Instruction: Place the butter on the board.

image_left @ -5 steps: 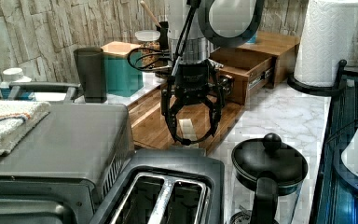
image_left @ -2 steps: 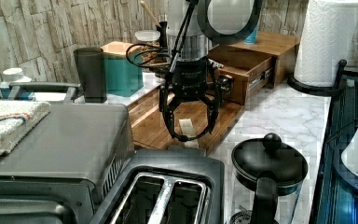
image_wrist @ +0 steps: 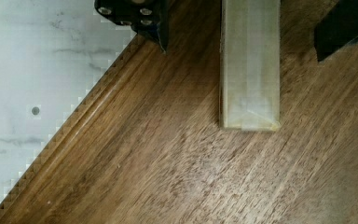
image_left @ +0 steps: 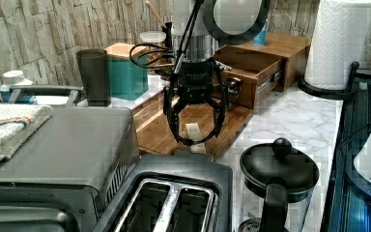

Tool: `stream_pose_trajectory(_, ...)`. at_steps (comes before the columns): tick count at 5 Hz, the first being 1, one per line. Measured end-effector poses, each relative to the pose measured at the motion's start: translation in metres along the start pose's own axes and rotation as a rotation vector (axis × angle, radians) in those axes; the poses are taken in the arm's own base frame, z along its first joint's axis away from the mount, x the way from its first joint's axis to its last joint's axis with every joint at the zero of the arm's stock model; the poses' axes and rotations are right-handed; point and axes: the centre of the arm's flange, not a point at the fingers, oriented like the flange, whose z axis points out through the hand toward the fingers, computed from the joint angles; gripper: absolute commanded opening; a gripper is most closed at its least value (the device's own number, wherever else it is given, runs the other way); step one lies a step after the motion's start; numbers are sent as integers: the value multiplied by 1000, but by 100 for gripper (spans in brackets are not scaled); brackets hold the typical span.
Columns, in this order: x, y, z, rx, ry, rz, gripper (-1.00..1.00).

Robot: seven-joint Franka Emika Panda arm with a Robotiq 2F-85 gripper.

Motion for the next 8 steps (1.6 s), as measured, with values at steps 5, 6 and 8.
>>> stream_pose_trajectory(5,-1,-2,-1,10,6,-6,100)
stream_pose_trajectory(6,-1,-2,0,9,5,-6,100)
stream_pose_trajectory(8,1,-2,-1,13,7,-3,100)
